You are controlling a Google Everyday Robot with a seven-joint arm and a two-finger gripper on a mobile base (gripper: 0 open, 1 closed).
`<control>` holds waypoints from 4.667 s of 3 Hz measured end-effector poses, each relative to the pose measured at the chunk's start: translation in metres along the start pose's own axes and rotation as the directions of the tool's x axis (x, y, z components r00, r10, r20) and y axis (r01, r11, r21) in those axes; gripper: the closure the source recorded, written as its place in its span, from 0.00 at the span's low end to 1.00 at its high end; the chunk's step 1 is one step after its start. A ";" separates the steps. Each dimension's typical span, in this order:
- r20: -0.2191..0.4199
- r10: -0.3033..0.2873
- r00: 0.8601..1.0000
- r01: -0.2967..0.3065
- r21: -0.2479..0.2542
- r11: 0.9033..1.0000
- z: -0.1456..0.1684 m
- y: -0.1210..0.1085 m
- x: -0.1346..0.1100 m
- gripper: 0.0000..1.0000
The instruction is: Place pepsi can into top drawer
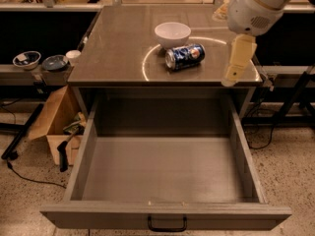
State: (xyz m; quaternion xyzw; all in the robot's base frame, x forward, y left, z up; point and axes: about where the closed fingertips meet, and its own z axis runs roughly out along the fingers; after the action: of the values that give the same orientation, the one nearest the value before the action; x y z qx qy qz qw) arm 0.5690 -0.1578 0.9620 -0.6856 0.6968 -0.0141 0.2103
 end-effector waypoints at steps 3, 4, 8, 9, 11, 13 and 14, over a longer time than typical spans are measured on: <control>0.010 -0.007 1.000 0.007 -0.011 1.000 0.041 -0.040 -0.012 0.00; 0.006 -0.007 1.000 0.006 0.016 1.000 0.044 -0.054 -0.012 0.00; 0.024 -0.077 0.997 0.078 -0.069 0.995 0.091 -0.116 -0.020 0.00; 0.018 -0.061 0.998 0.063 -0.085 0.994 0.109 -0.121 -0.015 0.00; -0.003 0.030 1.000 -0.030 -0.137 0.990 0.146 -0.106 0.011 0.00; -0.004 0.053 0.999 -0.053 -0.151 0.987 0.160 -0.101 0.015 0.00; -0.001 0.042 0.999 -0.042 -0.107 0.993 0.157 -0.114 0.007 0.00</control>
Offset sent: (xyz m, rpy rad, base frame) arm 0.0682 0.0286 -0.0348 -0.0043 0.0402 0.0354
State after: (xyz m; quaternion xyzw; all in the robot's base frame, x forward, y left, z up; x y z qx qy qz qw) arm 0.7264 -0.1296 0.8522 -0.6813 0.7105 0.0282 0.1740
